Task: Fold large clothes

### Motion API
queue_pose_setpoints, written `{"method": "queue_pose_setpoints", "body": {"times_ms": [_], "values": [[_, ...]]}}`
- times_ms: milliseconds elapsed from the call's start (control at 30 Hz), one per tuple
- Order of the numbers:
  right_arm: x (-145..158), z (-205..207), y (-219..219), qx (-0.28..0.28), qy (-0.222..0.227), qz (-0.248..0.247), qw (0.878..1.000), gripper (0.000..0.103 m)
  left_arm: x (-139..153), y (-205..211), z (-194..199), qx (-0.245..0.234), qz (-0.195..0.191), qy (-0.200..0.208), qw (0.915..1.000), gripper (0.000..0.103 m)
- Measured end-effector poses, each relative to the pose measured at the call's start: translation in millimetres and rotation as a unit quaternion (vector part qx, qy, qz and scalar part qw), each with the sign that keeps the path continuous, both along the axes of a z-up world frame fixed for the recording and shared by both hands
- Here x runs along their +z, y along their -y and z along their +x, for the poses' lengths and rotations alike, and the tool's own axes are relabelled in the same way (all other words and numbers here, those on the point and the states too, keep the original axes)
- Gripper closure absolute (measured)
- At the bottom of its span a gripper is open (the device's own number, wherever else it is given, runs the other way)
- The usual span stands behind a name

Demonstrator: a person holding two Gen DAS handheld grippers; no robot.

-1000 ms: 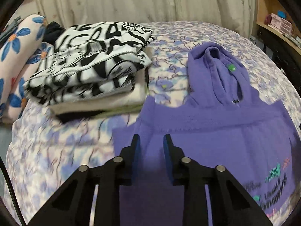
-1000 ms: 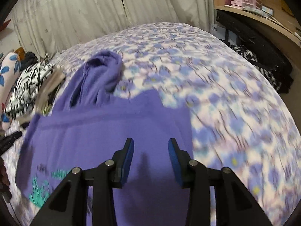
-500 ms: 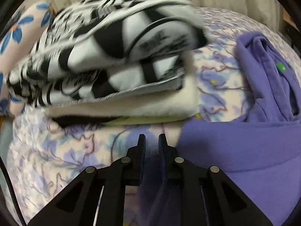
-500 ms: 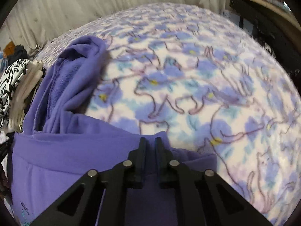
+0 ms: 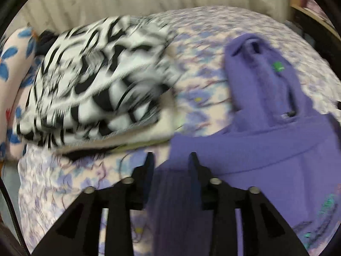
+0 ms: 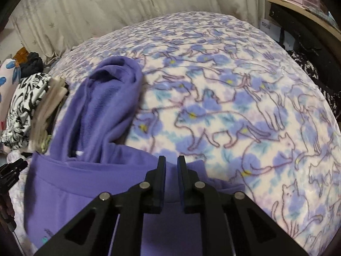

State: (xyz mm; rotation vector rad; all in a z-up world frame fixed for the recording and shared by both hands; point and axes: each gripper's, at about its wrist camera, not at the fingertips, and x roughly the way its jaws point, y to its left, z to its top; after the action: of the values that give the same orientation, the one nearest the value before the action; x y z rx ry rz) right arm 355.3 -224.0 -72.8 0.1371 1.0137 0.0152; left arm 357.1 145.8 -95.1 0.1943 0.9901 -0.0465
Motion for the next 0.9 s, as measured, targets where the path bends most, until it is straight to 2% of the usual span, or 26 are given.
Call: {"method": "queue_pose_setpoints", "body": {"times_ms": [33,67,167,367,500,633,800,900], "values": [[3.4,3.3,-2.3,0.003,-0.002,0.007,1.0,0.092,8.5,8.1,0.9,-0.01,-0.002,0.005,0.9999,0.05],[6.3,6.8,-4.3,0.005,-0.003,0.014,1.0,0.089,16.8,15.3,3.5,-0.019,-0.003,0.011,0.9998,0.043],[12.7,18.4,-9.7,0.007,-0.001,0.028,1.0,0.072,35.7,37.0,15.9,-0.042,-0.005,0.027,0.9988,0.042],[21.9,59.5,-18.2,0.008,-0.001,0.051,0.999,0.071,47.1,79.3,66.4,-0.054,-0.013,0.023,0.9982,0.042],[17.8,97.0,-18.9,-0.002,-0.005,0.074,0.997,0.07,32.3,91.8,109.4,-0.039,-0.015,0.008,0.9991,0.042],[0.7,135.1,-19.5,-0.009,-0.021,0.104,0.994,0.064,5.9,96.2,149.2,-0.018,-0.013,-0.014,0.9996,0.042],[-25.3,171.7,-22.3,-0.017,-0.041,0.114,0.993,0.063,-30.2,99.1,185.2,-0.002,-0.026,-0.047,0.9985,0.042],[-40.8,187.5,-27.5,-0.017,-0.049,0.098,0.994,0.063,-53.0,102.6,200.2,0.004,-0.031,-0.069,0.9971,0.042]]}}
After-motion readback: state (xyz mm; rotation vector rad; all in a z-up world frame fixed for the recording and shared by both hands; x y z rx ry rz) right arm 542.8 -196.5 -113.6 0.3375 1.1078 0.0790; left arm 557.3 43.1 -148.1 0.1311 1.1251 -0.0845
